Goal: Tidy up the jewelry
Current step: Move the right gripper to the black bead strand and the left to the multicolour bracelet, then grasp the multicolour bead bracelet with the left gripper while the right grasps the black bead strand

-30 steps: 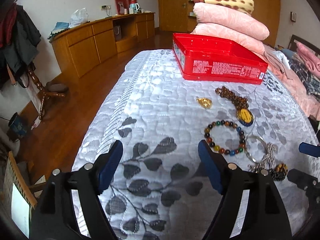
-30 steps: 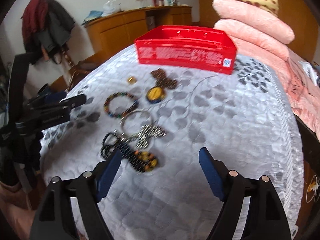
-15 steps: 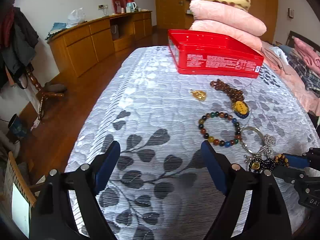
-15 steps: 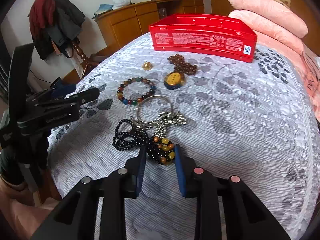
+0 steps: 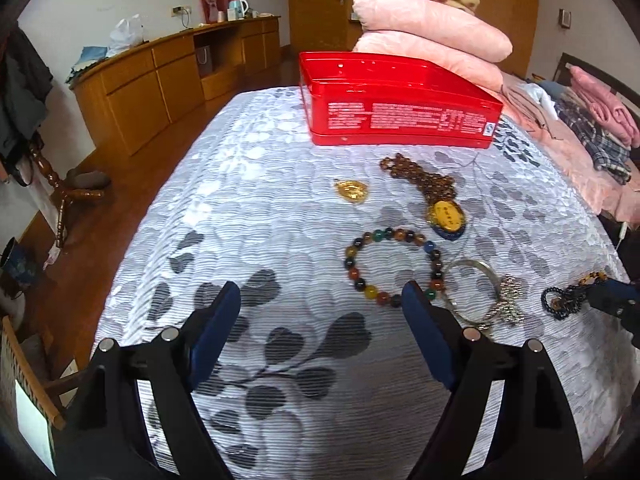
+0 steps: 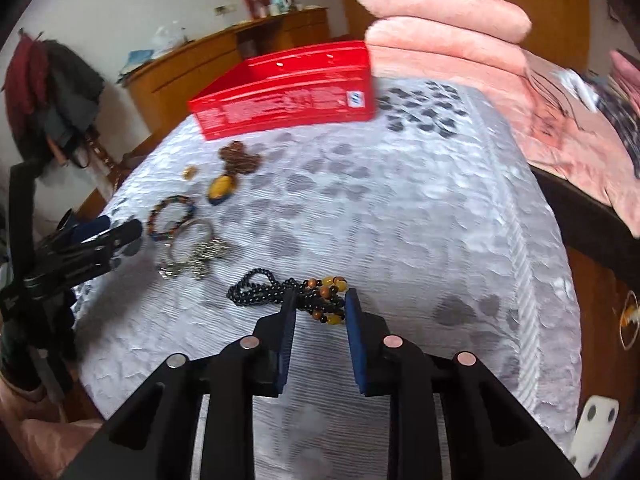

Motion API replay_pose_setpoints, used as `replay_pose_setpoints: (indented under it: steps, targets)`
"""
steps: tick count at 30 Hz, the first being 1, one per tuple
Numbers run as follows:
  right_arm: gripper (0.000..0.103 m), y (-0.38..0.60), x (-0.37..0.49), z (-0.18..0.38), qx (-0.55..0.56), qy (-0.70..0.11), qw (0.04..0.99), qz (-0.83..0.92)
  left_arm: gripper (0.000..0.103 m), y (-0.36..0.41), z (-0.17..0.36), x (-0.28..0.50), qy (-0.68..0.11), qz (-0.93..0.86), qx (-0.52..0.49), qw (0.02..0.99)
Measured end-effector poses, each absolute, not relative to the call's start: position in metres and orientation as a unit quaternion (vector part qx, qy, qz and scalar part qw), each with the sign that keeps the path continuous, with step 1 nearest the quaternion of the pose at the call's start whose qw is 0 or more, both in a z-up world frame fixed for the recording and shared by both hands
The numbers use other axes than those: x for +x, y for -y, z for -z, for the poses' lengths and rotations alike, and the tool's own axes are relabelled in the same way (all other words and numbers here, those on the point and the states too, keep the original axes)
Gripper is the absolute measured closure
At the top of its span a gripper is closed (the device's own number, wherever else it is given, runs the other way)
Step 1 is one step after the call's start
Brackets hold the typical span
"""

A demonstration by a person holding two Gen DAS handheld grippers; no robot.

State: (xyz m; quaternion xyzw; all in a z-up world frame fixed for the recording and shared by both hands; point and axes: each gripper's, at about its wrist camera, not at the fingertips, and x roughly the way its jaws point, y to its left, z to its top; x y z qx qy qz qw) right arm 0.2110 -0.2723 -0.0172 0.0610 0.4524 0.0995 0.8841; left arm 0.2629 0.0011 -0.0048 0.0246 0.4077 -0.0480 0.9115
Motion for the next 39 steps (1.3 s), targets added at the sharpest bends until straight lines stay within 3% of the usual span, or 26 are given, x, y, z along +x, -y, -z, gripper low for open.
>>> replay_pose_setpoints:
  steps: [3, 5, 12, 16, 19, 21, 27, 39]
  targets:
    - [0.074, 0.27, 0.211, 0.023, 0.049, -0.461, 0.88, -0.101, 0.023, 0.008, 0.005, 0.262, -0.405, 0.056, 0.038, 0.912]
    - [0.058, 0.266, 0.211, 0.023, 0.041, -0.459, 0.881, -0.105, 0.023, 0.011, 0.008, 0.264, -0.409, 0.058, 0.04, 0.91]
    - [0.053, 0.264, 0.219, 0.025, 0.035, -0.459, 0.881, -0.113, 0.023, 0.01, 0.015, 0.281, -0.424, 0.058, 0.034, 0.903]
    - [0.053, 0.265, 0.223, 0.026, 0.043, -0.457, 0.881, -0.115, 0.03, 0.01, 0.022, 0.295, -0.445, 0.068, 0.02, 0.893]
    - [0.053, 0.266, 0.225, 0.025, 0.047, -0.456, 0.881, -0.116, 0.041, 0.01, 0.021, 0.298, -0.443, 0.071, 0.021, 0.893]
    - [0.053, 0.267, 0.226, 0.023, 0.048, -0.454, 0.882, -0.117, 0.061, 0.008, 0.019, 0.299, -0.439, 0.063, 0.024, 0.896]
    - [0.048, 0.263, 0.229, 0.023, 0.034, -0.455, 0.882, -0.12, 0.095, -0.006, 0.017, 0.293, -0.436, 0.069, 0.013, 0.897]
    - [0.05, 0.235, 0.217, 0.019, 0.026, -0.47, 0.86, -0.195, 0.09, -0.006, 0.015, 0.274, -0.443, 0.093, 0.006, 0.892]
